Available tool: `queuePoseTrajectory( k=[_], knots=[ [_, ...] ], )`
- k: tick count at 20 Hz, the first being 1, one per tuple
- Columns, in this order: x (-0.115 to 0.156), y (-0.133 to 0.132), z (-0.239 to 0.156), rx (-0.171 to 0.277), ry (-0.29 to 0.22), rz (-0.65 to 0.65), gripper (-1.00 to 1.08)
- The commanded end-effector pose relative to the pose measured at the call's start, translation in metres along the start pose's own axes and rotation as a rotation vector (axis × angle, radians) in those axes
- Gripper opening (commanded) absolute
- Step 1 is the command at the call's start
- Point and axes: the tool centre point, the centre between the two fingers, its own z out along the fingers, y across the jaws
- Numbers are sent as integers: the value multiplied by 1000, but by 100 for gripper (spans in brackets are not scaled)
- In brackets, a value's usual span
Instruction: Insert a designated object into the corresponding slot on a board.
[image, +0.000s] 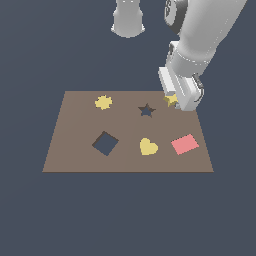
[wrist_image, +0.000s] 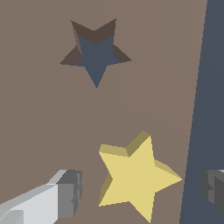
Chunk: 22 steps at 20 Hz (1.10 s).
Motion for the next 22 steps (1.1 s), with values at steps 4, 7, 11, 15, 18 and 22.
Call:
queuePoseTrajectory(
  k=[4, 7, 11, 15, 18, 22],
  knots=[
    [0, 0, 11, 0, 0, 1, 100],
    [0, 0, 18, 0, 0, 2, 100],
    [0, 0, 20, 0, 0, 2, -100],
    [0, 0, 20, 0, 0, 2, -100],
    [0, 0, 20, 0, 0, 2, -100],
    [0, 0, 17, 0, 0, 3, -100]
  ],
)
